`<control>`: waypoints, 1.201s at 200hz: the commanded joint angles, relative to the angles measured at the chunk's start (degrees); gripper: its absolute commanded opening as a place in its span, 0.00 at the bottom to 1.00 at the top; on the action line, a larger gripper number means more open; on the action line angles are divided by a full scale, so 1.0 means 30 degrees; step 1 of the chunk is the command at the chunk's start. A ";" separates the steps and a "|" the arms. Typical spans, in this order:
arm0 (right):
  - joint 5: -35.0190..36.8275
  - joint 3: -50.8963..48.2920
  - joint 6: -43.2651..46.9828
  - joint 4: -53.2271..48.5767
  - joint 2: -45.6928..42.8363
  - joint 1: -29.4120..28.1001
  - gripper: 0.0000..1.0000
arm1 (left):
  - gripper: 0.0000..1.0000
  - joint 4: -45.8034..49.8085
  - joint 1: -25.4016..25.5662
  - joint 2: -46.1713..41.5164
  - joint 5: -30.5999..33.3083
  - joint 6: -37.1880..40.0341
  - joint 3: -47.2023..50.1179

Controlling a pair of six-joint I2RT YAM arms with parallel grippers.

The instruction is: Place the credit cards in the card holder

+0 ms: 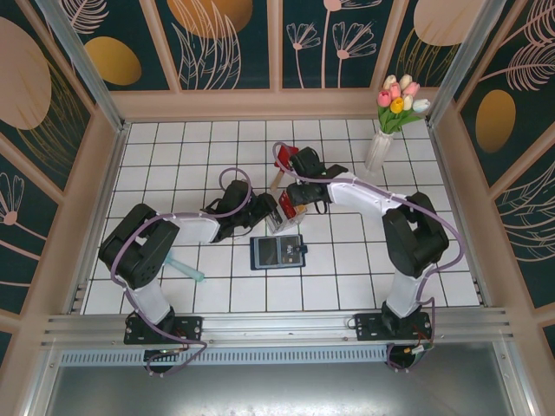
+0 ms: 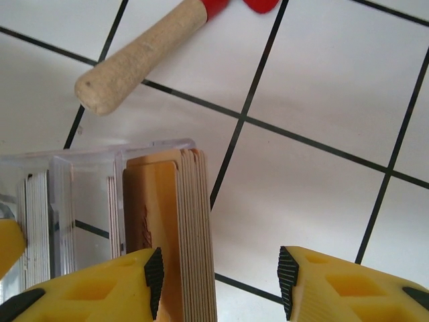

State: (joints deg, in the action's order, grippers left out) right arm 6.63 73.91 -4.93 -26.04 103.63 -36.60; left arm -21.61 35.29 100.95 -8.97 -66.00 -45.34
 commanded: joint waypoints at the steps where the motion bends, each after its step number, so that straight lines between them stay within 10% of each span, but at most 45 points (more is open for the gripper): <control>1: 0.0630 0.0534 0.0178 -0.0667 0.0587 -0.0217 0.51 | 0.55 0.0929 -0.0047 0.0521 0.0314 0.0535 -0.0194; 240: 0.2861 0.1180 0.0105 -0.1702 -0.0382 -0.0616 0.35 | 0.54 0.1342 -0.0056 0.0683 0.0603 0.0699 -0.0029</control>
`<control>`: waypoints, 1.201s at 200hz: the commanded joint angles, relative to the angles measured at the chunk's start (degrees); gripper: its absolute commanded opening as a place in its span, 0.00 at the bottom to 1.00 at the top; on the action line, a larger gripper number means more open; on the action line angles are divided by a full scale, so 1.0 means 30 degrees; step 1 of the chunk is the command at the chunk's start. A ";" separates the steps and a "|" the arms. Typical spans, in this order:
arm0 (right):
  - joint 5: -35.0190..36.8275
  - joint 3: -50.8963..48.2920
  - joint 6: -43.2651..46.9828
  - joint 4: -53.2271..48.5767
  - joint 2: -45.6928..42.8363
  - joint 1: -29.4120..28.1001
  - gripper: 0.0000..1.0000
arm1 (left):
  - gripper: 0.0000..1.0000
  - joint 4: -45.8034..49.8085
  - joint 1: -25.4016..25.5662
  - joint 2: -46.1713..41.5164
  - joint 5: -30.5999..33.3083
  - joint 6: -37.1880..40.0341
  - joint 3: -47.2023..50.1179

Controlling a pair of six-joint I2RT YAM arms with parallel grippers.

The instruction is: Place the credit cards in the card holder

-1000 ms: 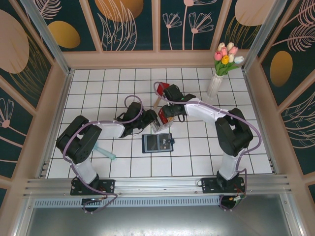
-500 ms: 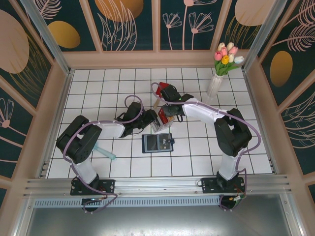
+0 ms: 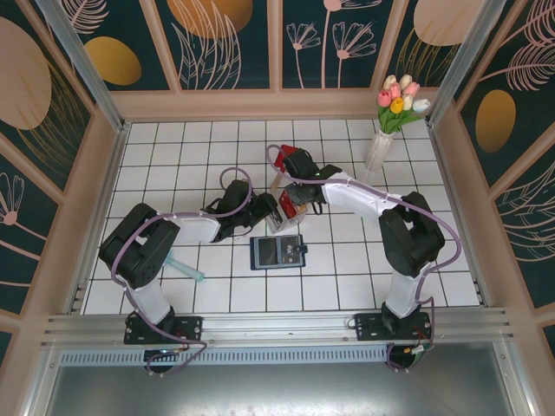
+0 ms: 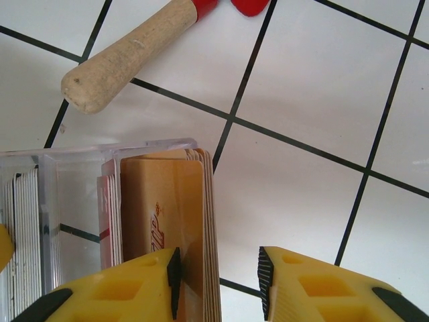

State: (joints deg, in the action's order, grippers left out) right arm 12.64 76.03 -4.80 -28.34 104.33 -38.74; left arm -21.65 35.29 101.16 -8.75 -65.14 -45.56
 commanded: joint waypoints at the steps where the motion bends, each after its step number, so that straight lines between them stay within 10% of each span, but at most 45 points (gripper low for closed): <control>1: 0.0841 0.0485 0.0068 -0.0931 -0.0617 0.0090 0.35 | 0.54 0.1342 -0.0064 0.0598 0.0538 0.0415 0.0057; 164: 0.1077 0.0696 -0.0157 -0.1243 -0.1233 0.0089 0.08 | 0.54 0.1535 -0.0059 0.0651 0.0599 0.0584 0.0024; 240: -0.2751 0.0455 -0.1659 -0.0961 -0.3108 0.0288 0.02 | 0.56 0.1535 -0.0067 -0.0686 0.0494 0.1272 0.0153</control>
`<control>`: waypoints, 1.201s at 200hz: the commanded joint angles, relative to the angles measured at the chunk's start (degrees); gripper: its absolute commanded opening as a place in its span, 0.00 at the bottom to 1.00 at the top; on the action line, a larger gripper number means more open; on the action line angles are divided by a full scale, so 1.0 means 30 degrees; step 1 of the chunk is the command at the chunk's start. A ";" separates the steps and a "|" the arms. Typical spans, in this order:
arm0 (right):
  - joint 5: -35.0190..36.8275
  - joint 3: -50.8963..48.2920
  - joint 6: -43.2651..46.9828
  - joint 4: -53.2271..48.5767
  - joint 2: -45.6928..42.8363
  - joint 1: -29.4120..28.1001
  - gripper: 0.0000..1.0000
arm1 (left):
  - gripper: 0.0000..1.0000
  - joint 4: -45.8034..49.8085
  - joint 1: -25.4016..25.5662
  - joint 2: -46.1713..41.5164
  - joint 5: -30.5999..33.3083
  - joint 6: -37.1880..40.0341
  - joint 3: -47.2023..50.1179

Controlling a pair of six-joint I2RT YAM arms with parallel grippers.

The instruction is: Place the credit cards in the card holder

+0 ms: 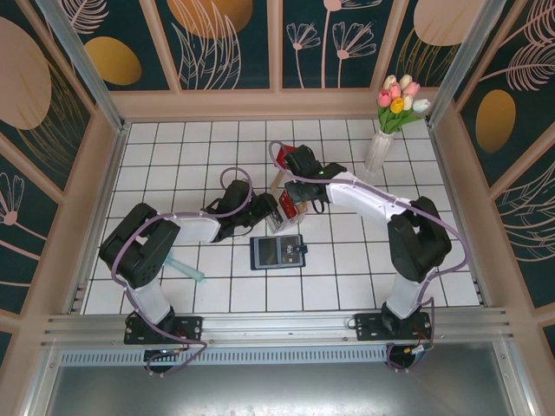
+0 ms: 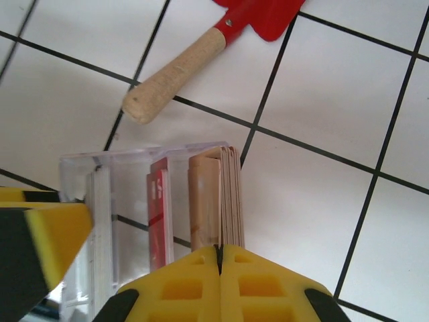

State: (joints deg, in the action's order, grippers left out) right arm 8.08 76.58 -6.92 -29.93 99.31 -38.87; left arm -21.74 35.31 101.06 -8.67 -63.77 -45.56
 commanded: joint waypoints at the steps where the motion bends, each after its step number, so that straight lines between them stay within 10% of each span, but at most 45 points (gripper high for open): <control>1: -0.1301 0.0264 -0.0993 -0.0426 -0.1462 0.0346 0.02 | 0.56 0.1563 -0.0077 -0.0688 0.0461 0.0839 0.0141; 81: -0.5293 -0.3875 -0.4718 0.2590 -0.6236 0.0446 0.00 | 0.61 0.3818 -0.0062 -0.5463 0.1748 0.1860 0.2416; 240: -0.0067 -1.0363 -1.2019 0.4798 -0.6278 -0.5070 0.00 | 0.62 0.3857 0.1557 -0.6122 -0.1261 0.1386 0.5794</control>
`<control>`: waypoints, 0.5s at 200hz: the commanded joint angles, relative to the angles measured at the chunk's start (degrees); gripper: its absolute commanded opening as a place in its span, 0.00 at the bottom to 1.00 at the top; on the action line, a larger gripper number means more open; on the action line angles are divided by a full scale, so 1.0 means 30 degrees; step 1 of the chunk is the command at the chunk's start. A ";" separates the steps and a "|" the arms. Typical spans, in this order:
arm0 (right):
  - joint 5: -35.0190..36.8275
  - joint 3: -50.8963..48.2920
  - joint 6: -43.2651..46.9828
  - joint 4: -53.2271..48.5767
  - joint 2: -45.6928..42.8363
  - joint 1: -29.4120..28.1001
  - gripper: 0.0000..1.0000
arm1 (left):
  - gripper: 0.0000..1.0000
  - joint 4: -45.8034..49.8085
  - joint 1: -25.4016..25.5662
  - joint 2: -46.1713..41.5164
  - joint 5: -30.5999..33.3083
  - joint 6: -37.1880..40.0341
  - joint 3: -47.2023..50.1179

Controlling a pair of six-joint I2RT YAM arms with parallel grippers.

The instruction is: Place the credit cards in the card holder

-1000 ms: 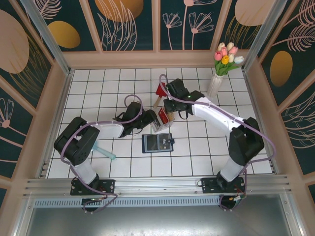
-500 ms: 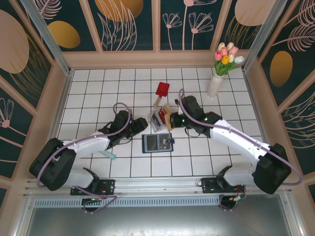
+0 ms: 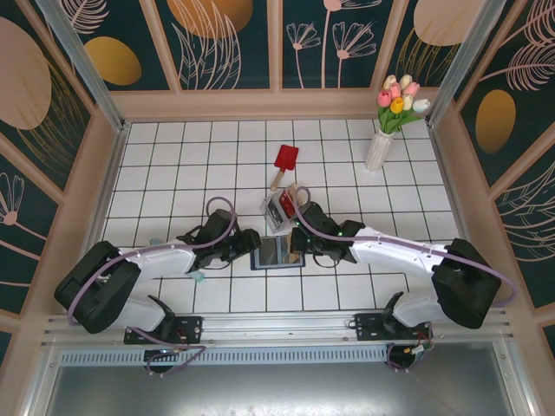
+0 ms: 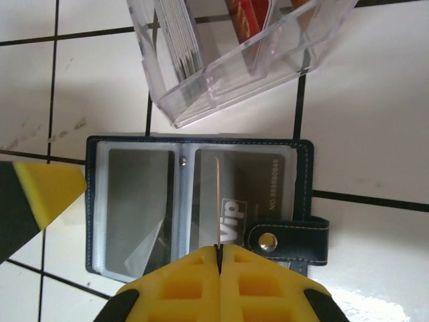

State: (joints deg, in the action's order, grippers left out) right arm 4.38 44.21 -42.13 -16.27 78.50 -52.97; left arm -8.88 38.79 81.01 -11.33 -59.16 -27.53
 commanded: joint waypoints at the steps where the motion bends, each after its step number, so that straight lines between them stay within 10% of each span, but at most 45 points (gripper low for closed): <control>1: 0.1155 0.0448 -0.0282 0.0242 0.0679 -0.0380 0.00 | 0.62 -0.0461 0.0400 0.0576 -0.0392 -0.0163 -0.0222; 100: 0.0610 0.1230 -0.1481 0.1714 0.2901 -0.1474 0.05 | 0.56 -0.1826 0.0925 0.1282 -0.0871 -0.0693 -0.0141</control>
State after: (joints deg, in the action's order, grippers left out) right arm 6.02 46.37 -44.71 -12.62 85.49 -56.86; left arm -12.80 40.75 83.74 -11.62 -60.25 -28.16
